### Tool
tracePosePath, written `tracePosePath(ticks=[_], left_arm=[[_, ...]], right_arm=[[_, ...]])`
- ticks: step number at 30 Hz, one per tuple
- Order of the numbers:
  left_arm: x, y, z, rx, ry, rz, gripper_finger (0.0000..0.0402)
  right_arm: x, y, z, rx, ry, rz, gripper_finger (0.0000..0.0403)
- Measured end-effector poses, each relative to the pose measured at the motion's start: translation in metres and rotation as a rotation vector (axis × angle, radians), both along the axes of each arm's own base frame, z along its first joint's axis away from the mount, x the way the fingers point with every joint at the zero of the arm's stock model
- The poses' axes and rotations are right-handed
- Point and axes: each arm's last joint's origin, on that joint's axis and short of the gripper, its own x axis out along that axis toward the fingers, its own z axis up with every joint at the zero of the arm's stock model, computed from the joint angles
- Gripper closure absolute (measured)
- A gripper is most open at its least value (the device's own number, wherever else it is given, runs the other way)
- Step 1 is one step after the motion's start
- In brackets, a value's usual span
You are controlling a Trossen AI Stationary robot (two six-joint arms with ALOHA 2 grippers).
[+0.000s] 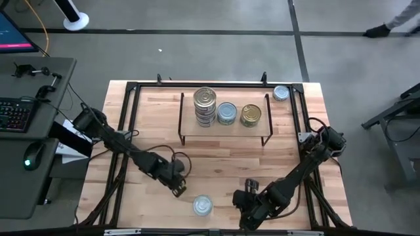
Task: Stack canned seafood by type on shelf
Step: Stack the white-green tuna can on top of the white-green tuna can on the shelf
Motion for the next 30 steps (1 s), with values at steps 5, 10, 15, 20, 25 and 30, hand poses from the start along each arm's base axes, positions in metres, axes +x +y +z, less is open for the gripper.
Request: tracePosePath(ticks=[5,10,15,20,25,30], left_arm=[[0.017,-0.007,0.037,0.072,-0.13,-0.188,0.0401],[-0.002,0.011,0.085,0.28,-0.086,-0.274,0.0401],[-0.041,0.032,0.088,0.448,0.108,-0.236,0.0401],[-0.065,0.038,0.047,0.412,0.267,-0.212,0.0401],[-0.077,0.038,0.022,0.404,0.345,-0.167,0.0401],[-0.082,0.04,0.011,0.421,0.395,-0.149,0.0402]], right_arm=[[0.005,-0.003,0.002,-0.025,-0.034,0.011,0.0403],[0.012,-0.011,0.003,-0.033,-0.049,0.019,0.0403],[0.019,-0.018,0.004,-0.03,-0.057,-0.005,0.0403],[0.023,-0.022,0.004,-0.029,-0.06,-0.019,0.0403],[0.024,-0.023,0.004,-0.029,-0.06,-0.021,0.0403],[0.023,-0.023,0.004,-0.023,-0.055,-0.017,0.0403]])
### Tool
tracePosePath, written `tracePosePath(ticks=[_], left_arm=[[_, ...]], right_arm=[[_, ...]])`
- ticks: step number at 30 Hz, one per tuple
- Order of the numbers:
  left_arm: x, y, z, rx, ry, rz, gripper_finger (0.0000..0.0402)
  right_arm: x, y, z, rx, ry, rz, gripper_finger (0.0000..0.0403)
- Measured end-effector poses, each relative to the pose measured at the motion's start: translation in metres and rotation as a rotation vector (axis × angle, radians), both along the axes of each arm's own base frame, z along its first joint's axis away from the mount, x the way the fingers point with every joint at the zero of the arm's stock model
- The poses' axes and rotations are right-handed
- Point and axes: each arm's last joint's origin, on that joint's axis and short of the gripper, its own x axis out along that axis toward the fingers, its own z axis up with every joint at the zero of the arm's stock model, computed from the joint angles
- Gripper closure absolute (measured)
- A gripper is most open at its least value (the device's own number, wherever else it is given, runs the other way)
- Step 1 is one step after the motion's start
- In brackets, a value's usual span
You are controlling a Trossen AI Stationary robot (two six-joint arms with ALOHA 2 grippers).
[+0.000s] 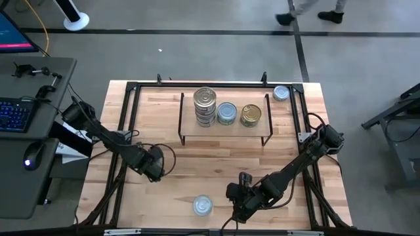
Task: Stack canned seafood by type on shelf
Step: Stack the white-green tuna can on top of the white-green tuna can on the shelf
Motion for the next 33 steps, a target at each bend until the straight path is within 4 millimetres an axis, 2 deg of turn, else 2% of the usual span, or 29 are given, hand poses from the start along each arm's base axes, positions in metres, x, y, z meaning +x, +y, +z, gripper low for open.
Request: tracePosePath(ticks=[4,7,13,15,20,23,27,33], left_arm=[[0.003,-0.002,-0.005,0.007,0.019,-0.002,0.0401],[0.013,-0.009,-0.005,-0.027,-0.046,-0.038,0.0401],[0.047,-0.029,-0.007,-0.094,-0.289,-0.103,0.0401],[0.065,-0.038,-0.011,-0.136,-0.392,-0.13,0.0401],[0.102,-0.051,-0.024,-0.124,-0.471,-0.203,0.0401],[0.13,-0.056,-0.028,-0.121,-0.52,-0.248,0.0401],[0.166,-0.063,-0.02,-0.104,-0.608,-0.371,0.0401],[0.2,-0.063,0.003,-0.038,-0.658,-0.59,0.0401]], right_arm=[[-0.004,0.005,-0.001,0.026,0.03,0.032,0.0403],[-0.018,0.013,0.0,0.024,0.074,0.035,0.0403],[-0.061,0.024,0.014,-0.013,0.115,-0.109,0.0403],[-0.075,0.025,0.018,-0.029,0.118,-0.183,0.0403],[-0.098,0.027,0.023,-0.049,0.122,-0.313,0.0403],[-0.1,0.028,0.023,-0.042,0.105,-0.336,0.0403],[-0.095,0.027,0.024,-0.022,0.072,-0.358,0.0403],[-0.068,0.021,0.012,0.066,-0.009,-0.338,0.0403]])
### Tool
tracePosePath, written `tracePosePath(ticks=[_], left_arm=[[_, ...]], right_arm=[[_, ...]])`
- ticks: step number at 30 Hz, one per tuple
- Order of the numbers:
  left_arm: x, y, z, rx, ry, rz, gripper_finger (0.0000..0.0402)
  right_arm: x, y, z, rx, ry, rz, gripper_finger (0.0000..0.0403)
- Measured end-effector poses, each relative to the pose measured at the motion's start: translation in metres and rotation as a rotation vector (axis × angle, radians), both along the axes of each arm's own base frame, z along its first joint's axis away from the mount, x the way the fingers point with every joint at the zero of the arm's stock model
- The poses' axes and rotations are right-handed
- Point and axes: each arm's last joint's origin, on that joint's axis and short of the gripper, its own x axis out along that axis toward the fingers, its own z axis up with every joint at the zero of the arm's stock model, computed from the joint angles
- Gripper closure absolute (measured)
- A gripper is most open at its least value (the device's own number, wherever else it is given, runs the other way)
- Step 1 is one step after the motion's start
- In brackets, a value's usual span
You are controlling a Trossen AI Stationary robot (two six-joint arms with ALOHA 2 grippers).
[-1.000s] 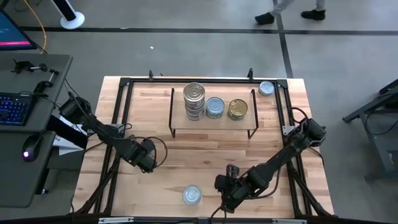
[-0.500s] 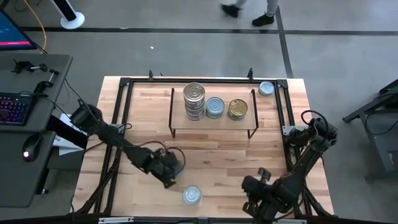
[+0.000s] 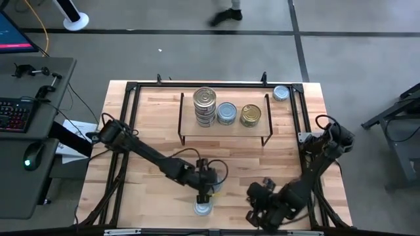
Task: Stack canned seafood by type on shelf
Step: Stack the white-green tuna can on top of the white-green tuna can on the shelf
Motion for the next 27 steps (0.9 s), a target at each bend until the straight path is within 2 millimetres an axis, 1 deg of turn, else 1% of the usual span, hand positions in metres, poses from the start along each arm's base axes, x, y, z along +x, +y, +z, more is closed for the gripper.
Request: tracePosePath(ticks=[3,5,9,11,13,15,17,19,22,24,27], left_arm=[[0.001,0.0,0.019,0.057,-0.013,-0.069,0.0401],[-0.004,-0.002,0.027,0.074,-0.004,-0.096,0.0401],[-0.018,-0.011,0.035,0.095,-0.005,-0.133,0.0401],[-0.026,-0.019,0.03,0.106,-0.031,-0.142,0.0401],[-0.033,-0.027,0.02,0.105,-0.064,-0.135,0.0401],[-0.039,-0.031,0.01,0.095,-0.088,-0.127,0.0401],[-0.04,-0.031,0.006,0.058,-0.128,-0.101,0.0401],[-0.04,-0.028,0.003,0.043,-0.133,-0.064,0.0401],[-0.038,-0.019,0.0,0.05,-0.126,-0.033,0.0401],[-0.035,-0.012,-0.001,0.054,-0.122,-0.016,0.0401],[-0.032,-0.005,-0.002,0.048,-0.112,-0.002,0.0402]], right_arm=[[0.017,-0.006,-0.02,0.086,-0.049,0.052,0.0403],[0.027,-0.012,-0.038,0.164,-0.1,0.075,0.0403],[0.036,-0.035,-0.08,0.359,-0.218,0.036,0.0403],[0.035,-0.051,-0.099,0.47,-0.289,-0.059,0.0403],[0.03,-0.068,-0.114,0.552,-0.366,-0.164,0.0403],[0.027,-0.081,-0.121,0.613,-0.457,-0.225,0.0403],[0.027,-0.089,-0.121,0.633,-0.522,-0.227,0.0403],[0.029,-0.092,-0.123,0.598,-0.488,-0.18,0.0403],[0.038,-0.096,-0.125,0.445,-0.29,-0.104,0.0403],[0.045,-0.1,-0.12,0.304,-0.183,-0.056,0.0403],[0.056,-0.104,-0.106,0.109,-0.143,0.032,0.0403]])
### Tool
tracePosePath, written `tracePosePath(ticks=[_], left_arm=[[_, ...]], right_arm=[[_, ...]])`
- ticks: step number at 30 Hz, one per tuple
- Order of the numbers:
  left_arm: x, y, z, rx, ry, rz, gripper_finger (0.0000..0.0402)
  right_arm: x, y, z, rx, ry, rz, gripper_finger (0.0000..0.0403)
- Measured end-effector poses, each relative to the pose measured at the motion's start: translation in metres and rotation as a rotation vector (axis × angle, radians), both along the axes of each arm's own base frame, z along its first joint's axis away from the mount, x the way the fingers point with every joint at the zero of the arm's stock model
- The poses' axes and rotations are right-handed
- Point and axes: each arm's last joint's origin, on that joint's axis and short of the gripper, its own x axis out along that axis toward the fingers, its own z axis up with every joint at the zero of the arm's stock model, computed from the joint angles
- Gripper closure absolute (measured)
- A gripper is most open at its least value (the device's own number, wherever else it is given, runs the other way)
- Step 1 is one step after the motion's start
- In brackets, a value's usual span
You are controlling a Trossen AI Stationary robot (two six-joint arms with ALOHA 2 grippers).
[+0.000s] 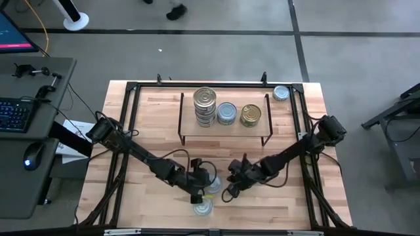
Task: Stack canned seafood by type on shelf
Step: Stack the white-green tuna can on top of the white-green tuna can on the shelf
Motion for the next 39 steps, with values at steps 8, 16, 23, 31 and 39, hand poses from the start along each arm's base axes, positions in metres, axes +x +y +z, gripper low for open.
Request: tracePosePath(ticks=[8,16,23,31,39], left_arm=[[0.002,0.001,-0.001,-0.044,-0.013,0.035,0.0402],[-0.012,-0.004,-0.023,-0.098,-0.086,0.113,0.0402],[-0.014,-0.003,-0.028,-0.117,-0.085,0.132,0.0402],[-0.012,-0.003,-0.027,-0.074,-0.095,0.08,0.0402],[-0.008,-0.004,-0.039,-0.056,-0.071,0.013,0.0402]], right_arm=[[0.007,-0.008,0.007,-0.121,0.033,0.092,0.0403],[-0.001,0.004,0.004,-0.31,0.011,0.358,0.0403],[0.006,-0.002,0.005,-0.406,-0.016,0.541,0.0403],[0.016,-0.011,0.0,-0.377,-0.044,0.6,0.0403],[0.021,-0.001,-0.012,-0.37,-0.076,0.616,0.0403]])
